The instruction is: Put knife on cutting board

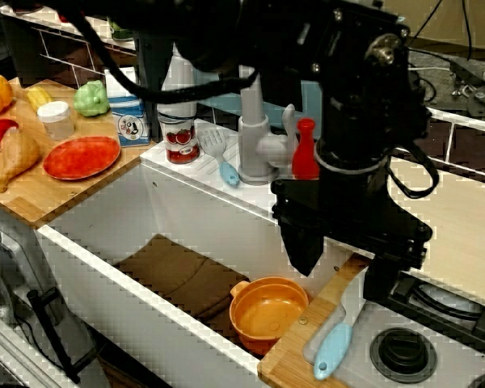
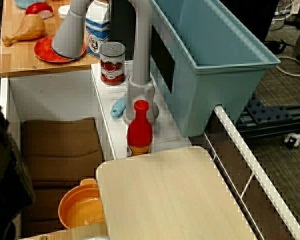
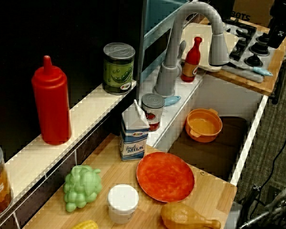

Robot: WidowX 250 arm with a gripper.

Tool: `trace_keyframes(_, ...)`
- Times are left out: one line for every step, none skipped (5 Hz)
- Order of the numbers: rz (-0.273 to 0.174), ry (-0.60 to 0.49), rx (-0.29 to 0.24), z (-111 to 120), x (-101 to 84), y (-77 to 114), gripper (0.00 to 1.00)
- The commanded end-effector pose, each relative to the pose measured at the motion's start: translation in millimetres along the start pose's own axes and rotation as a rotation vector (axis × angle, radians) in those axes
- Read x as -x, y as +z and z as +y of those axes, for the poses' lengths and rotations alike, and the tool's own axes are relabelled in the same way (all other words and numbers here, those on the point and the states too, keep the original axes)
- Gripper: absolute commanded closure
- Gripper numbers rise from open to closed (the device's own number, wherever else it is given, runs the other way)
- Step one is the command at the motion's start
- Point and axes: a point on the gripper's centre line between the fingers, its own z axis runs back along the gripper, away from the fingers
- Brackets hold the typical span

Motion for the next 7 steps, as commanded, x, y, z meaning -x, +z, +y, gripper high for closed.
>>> trace_keyframes(0.0, 0.0, 0.0, 0, 0.0, 0.0, 0.0)
trace_keyframes(0.004, -0.02, -0.01, 0, -5.7, -4.4, 0.0)
trace_keyframes(-0.002, -0.026, -0.015, 1, -6.6, -8.6, 0.0)
trace_keyframes(-0.009, -0.03, -0.03, 2, -7.1, -17.6, 0.0)
trace_keyframes(-0.023, -0.02, -0.055, 5, -7.6, -27.4, 0.0)
trace_keyframes(-0.05, -0.009, -0.075, 5, -7.4, -39.3, 0.0)
trace_keyframes(-0.065, 0.003, -0.072, 3, -7.8, -46.3, 0.0)
